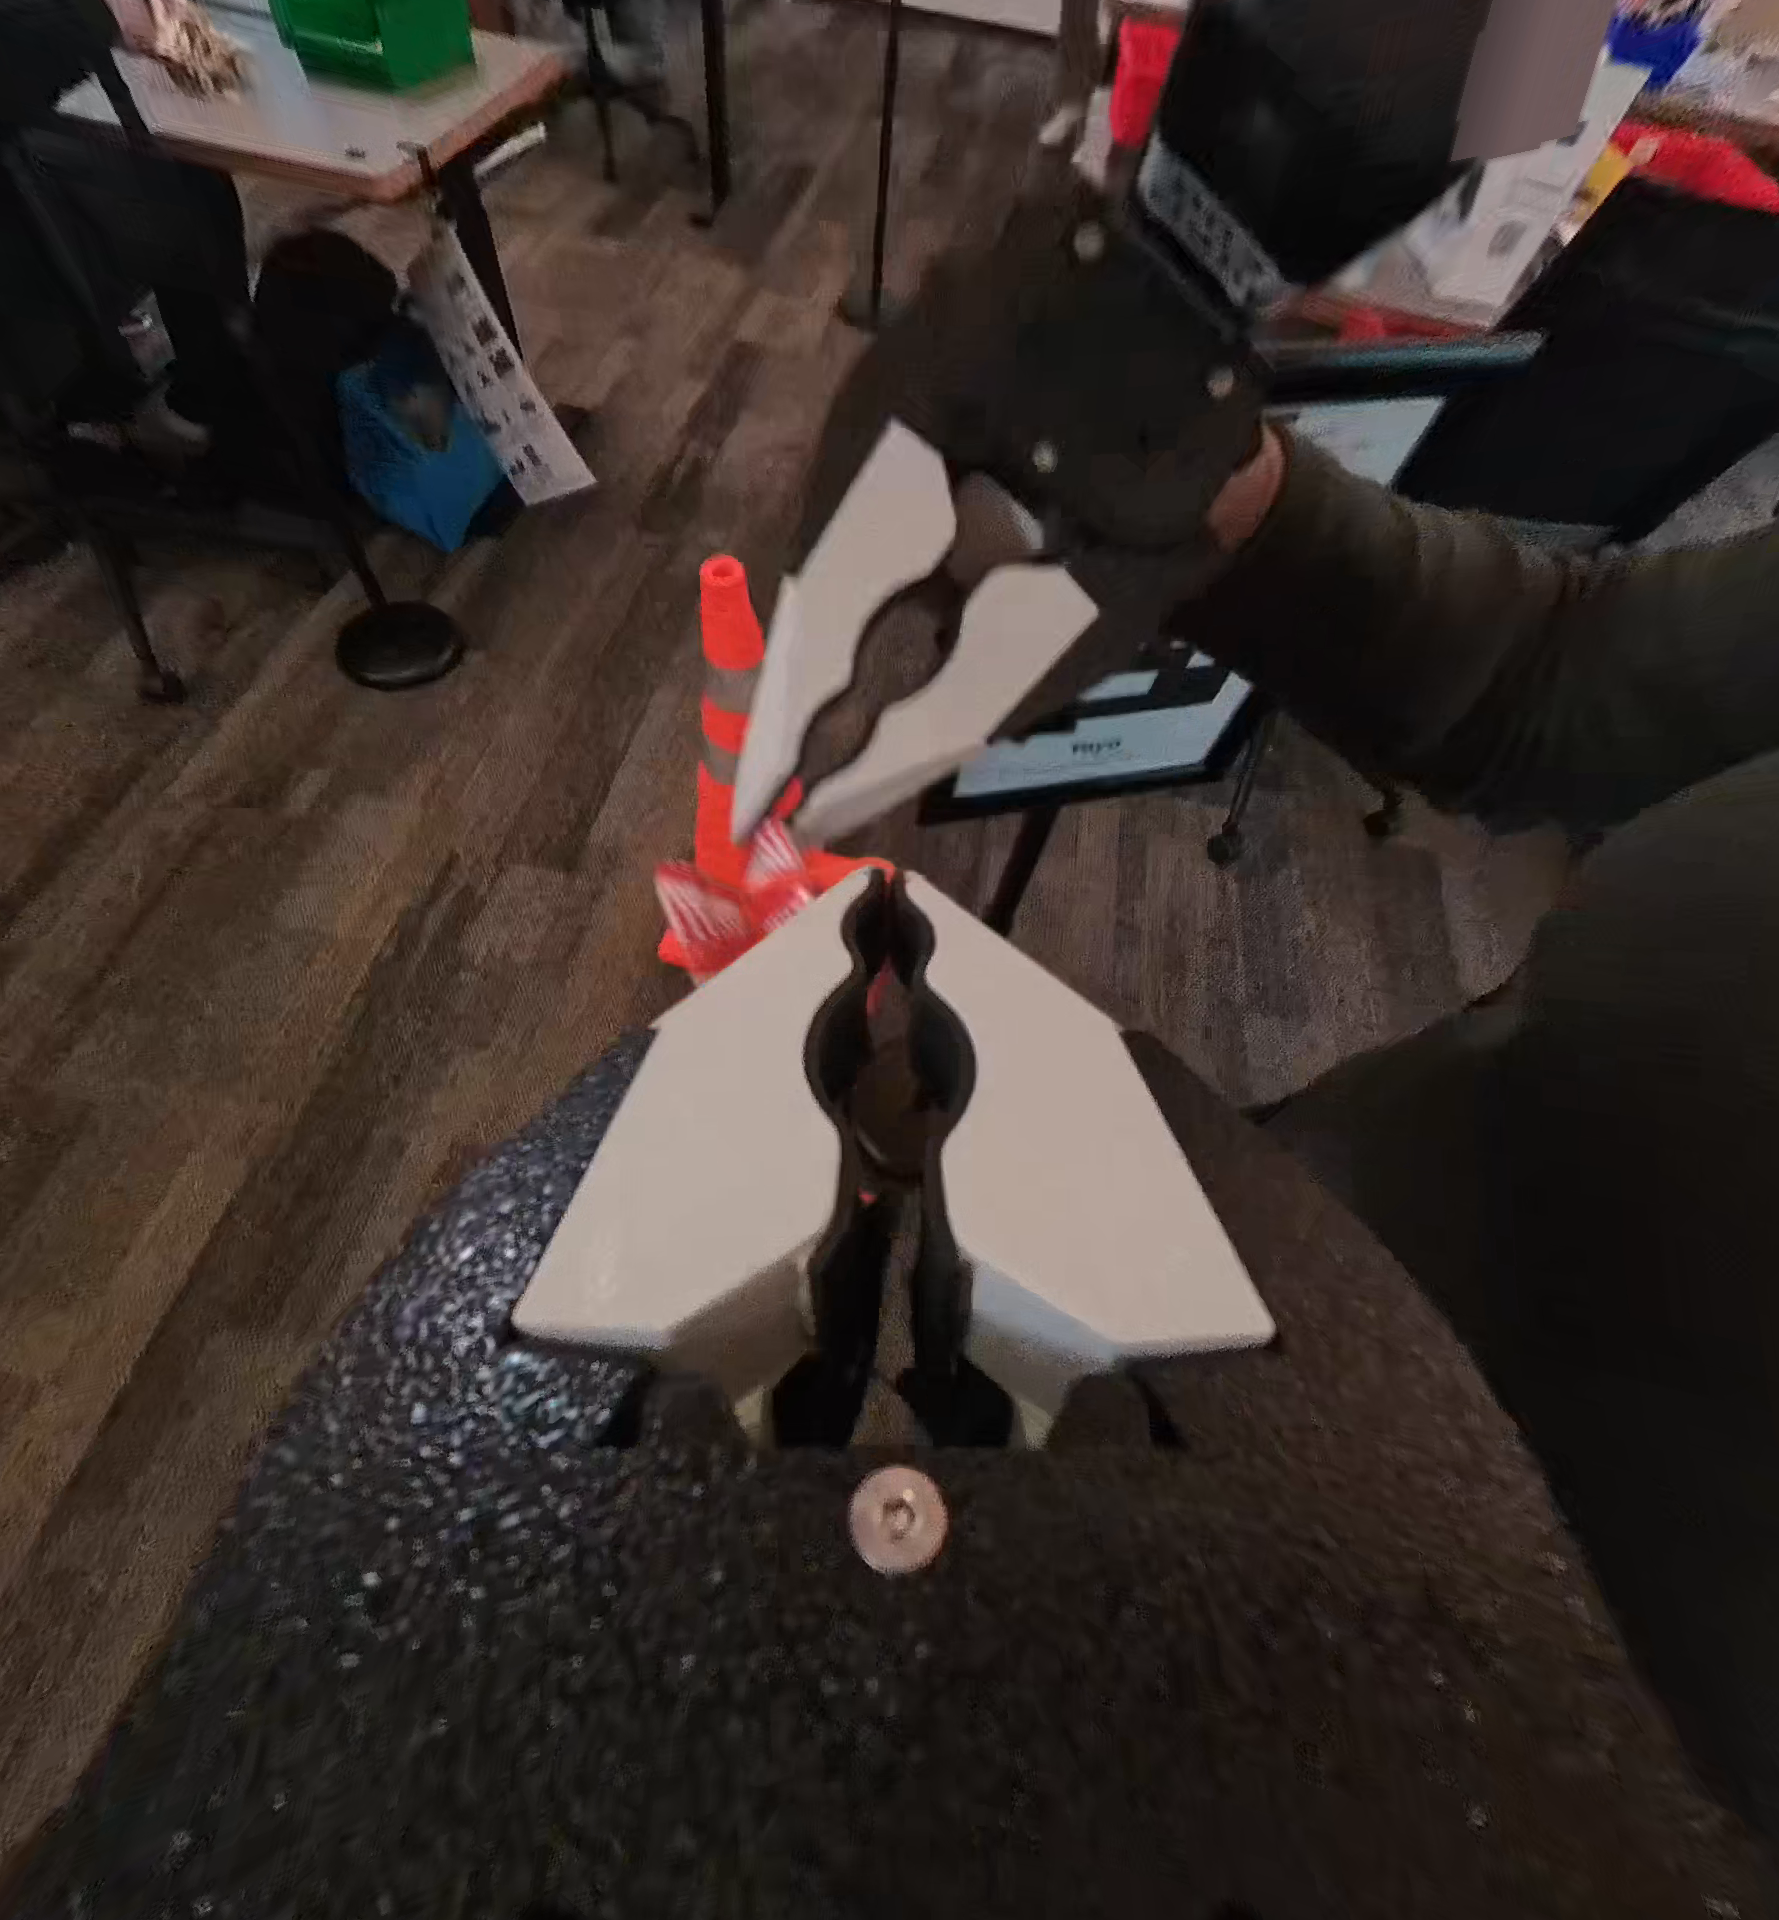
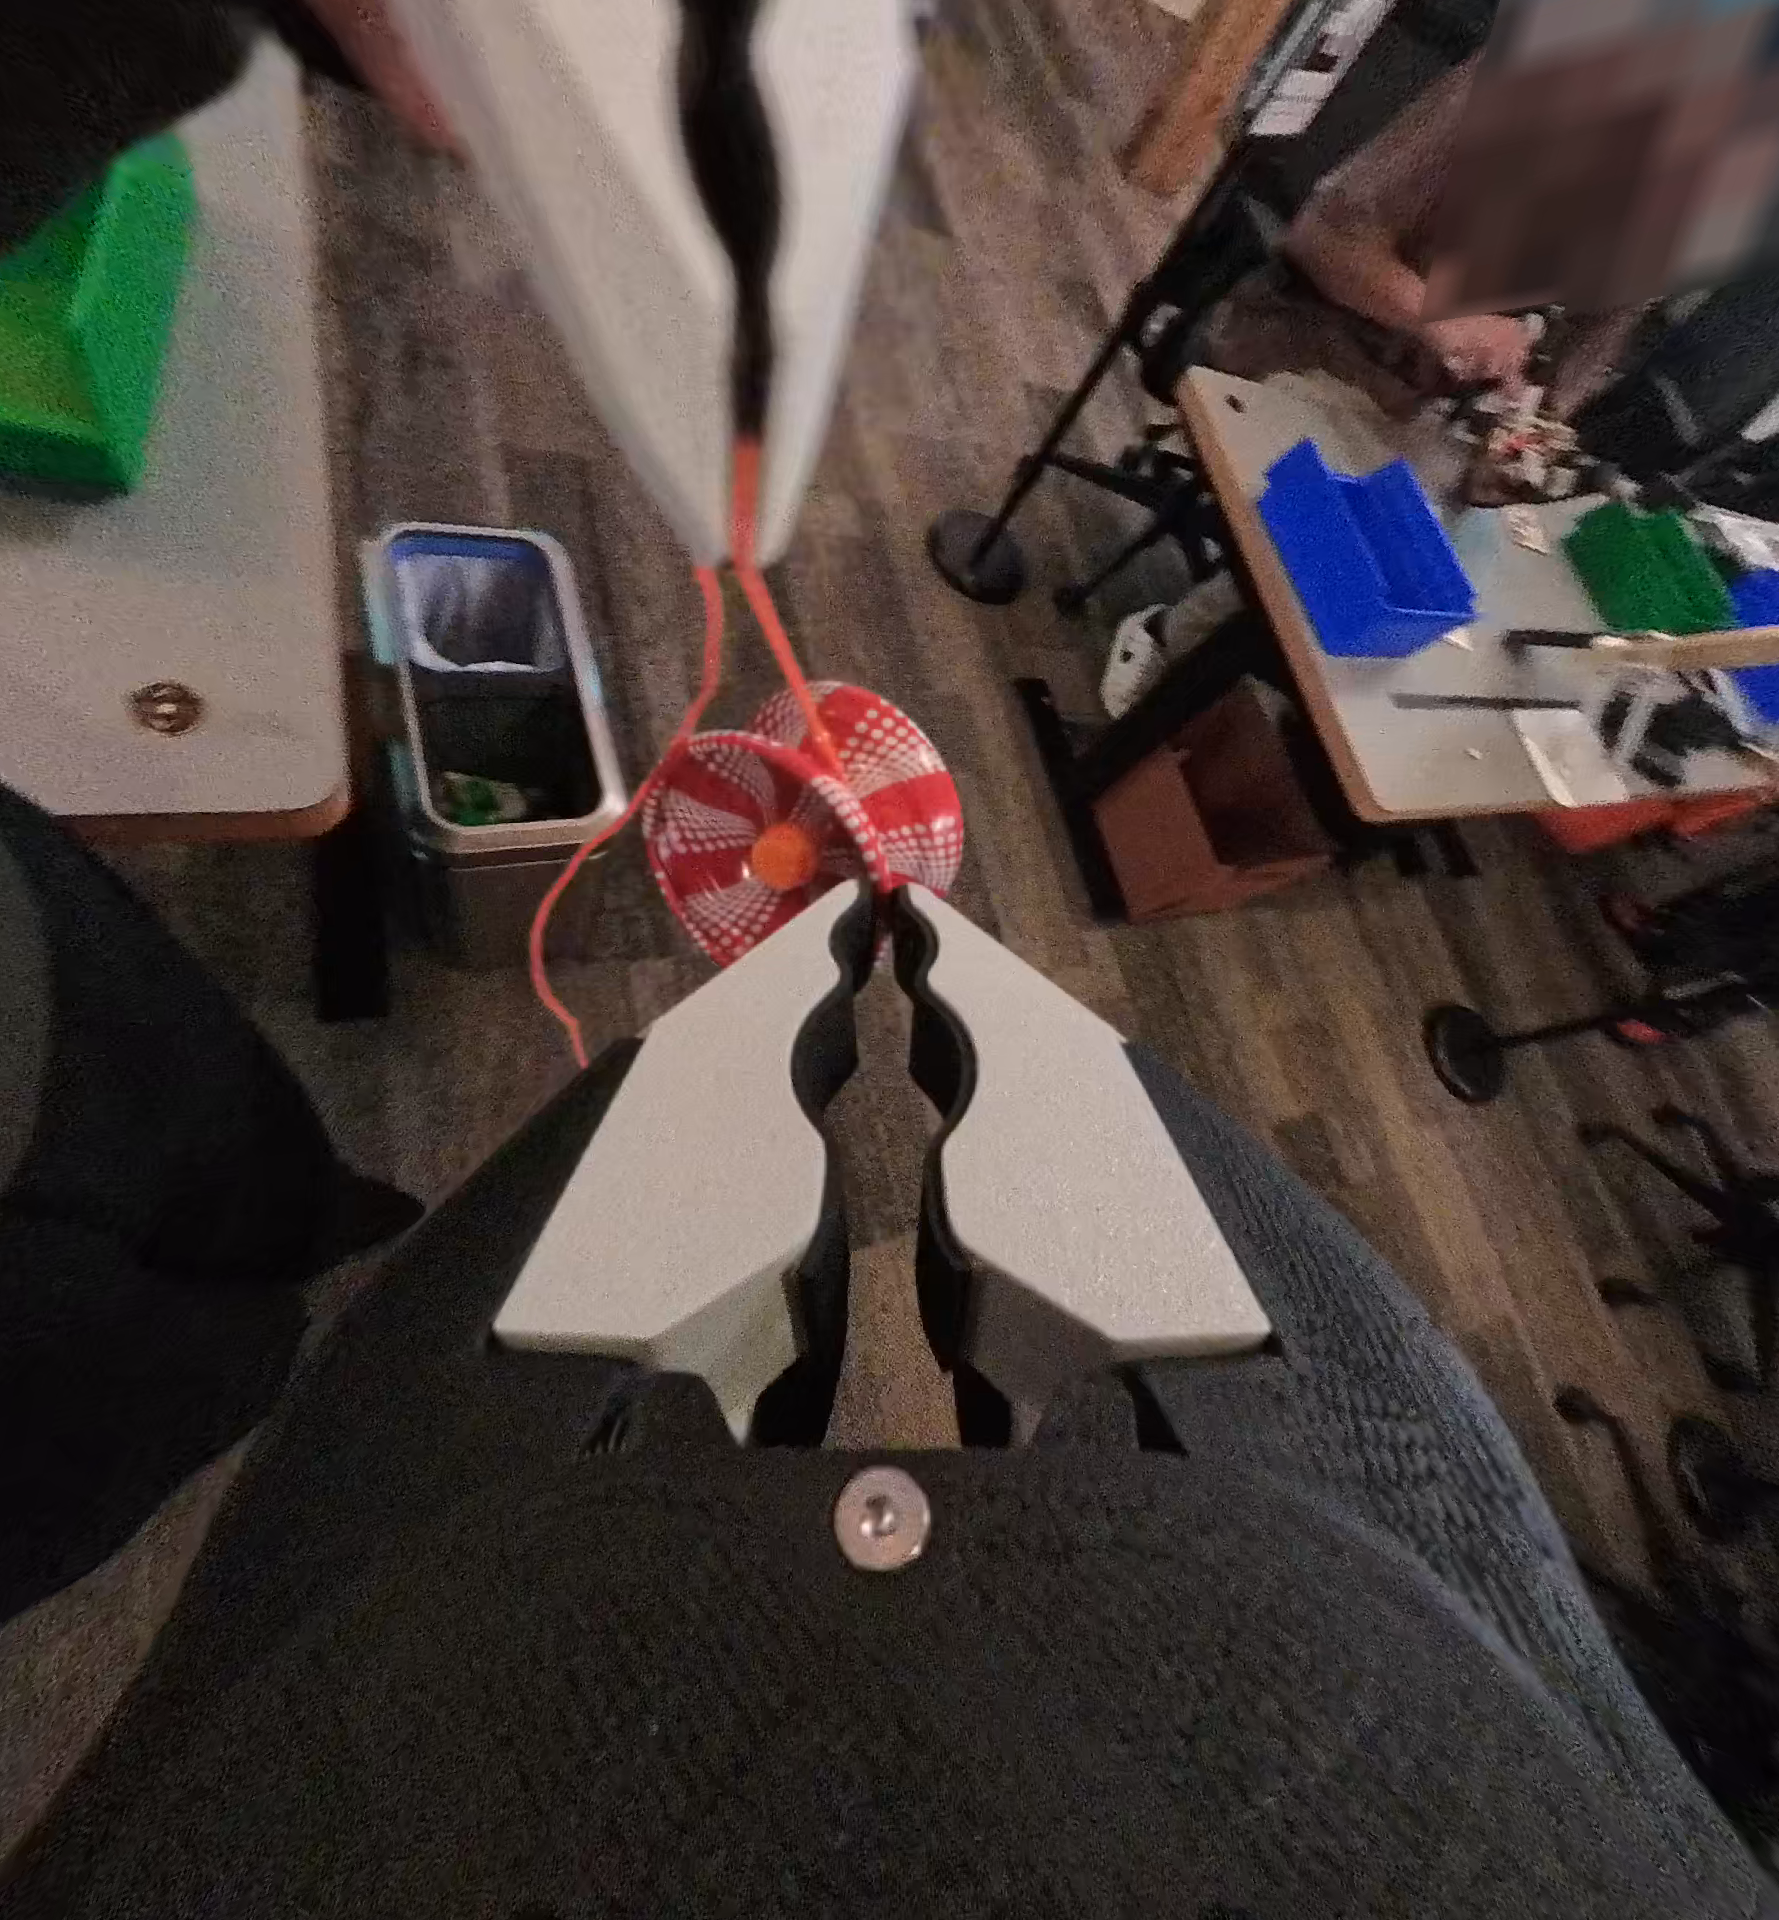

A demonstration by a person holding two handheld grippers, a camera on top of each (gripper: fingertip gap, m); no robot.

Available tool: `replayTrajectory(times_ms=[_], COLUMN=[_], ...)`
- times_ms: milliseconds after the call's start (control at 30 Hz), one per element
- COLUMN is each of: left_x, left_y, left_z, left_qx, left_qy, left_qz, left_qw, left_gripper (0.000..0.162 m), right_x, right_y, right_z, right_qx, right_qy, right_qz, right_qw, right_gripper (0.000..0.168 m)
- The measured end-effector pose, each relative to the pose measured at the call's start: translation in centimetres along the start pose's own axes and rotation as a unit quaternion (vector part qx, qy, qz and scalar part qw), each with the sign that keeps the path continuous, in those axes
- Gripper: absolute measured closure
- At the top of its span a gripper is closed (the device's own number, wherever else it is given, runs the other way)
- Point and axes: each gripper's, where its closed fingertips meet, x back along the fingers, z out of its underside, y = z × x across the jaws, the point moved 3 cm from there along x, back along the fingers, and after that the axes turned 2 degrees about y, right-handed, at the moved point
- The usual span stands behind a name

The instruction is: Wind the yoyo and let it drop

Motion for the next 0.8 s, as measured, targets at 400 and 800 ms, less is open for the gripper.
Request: replayTrajectory(times_ms=[400, 800], left_x=[-1.8, -3.8], left_y=[3.2, 1.1], left_z=[2.8, 8.9], left_qx=[0.076, 0.116], left_qy=[-0.022, 0.180], left_qz=[0.014, 0.017], left_qw=[0.997, 0.977], left_gripper=[0.162, 0.162], right_x=[2.6, 4.0], right_y=[4.6, 1.7], right_z=[-3.9, -4.1], right_qx=[0.017, -0.048], right_qy=[-0.141, -0.187], right_qz=[-0.132, -0.028], right_qw=[0.981, 0.981], right_gripper=[0.168, 0.168])
